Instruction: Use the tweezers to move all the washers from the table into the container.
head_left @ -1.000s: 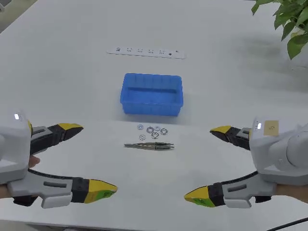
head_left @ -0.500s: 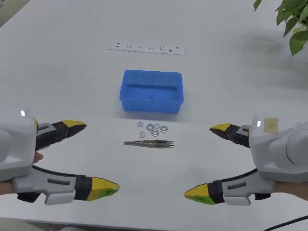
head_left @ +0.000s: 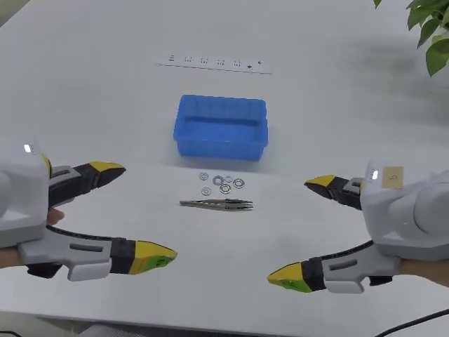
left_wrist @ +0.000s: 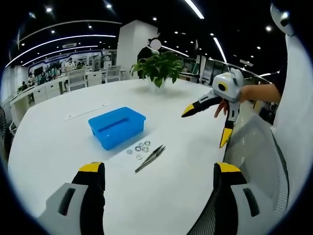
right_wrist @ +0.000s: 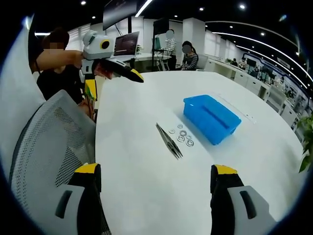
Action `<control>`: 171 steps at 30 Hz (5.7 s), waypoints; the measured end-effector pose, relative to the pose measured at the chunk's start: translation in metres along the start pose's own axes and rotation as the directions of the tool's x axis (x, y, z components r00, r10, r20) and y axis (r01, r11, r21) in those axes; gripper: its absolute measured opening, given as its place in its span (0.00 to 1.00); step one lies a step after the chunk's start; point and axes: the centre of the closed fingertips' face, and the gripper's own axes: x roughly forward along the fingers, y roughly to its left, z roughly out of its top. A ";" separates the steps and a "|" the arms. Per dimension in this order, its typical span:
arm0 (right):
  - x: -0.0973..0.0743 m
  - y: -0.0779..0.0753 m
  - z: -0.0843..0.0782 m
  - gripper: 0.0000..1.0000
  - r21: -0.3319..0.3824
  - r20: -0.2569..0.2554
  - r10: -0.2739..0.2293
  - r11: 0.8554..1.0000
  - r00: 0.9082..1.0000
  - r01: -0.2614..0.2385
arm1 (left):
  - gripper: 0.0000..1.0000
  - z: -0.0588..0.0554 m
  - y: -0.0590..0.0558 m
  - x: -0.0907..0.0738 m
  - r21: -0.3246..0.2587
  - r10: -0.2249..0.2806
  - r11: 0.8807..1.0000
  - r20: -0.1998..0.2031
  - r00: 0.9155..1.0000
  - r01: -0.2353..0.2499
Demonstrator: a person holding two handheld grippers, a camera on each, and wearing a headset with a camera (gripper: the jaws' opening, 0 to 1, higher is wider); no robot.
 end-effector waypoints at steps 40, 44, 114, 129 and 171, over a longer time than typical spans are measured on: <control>0.020 -0.027 0.005 0.78 0.004 -0.023 -0.020 1.000 1.000 0.020 | 0.72 -0.012 0.029 0.048 -0.006 0.003 1.000 -0.035 0.999 -0.003; 0.029 -0.031 0.006 0.70 0.002 -0.039 -0.009 1.000 0.999 0.009 | 0.67 -0.015 0.029 0.055 0.042 -0.017 0.999 -0.061 0.998 0.020; 0.115 -0.035 -0.003 0.12 -0.144 -0.249 0.100 0.980 0.963 -0.139 | 0.06 -0.055 0.020 0.120 0.461 -0.130 0.796 -0.501 0.856 0.391; 0.104 -0.032 -0.003 0.09 -0.387 -0.183 0.046 0.915 0.982 -0.115 | 0.06 -0.007 -0.011 0.106 0.593 -0.109 0.722 -0.410 0.905 0.356; 0.082 -0.022 -0.002 0.08 -0.340 0.033 0.115 0.935 0.993 -0.097 | 0.05 0.032 -0.065 0.121 0.532 -0.289 0.778 -0.168 0.942 0.334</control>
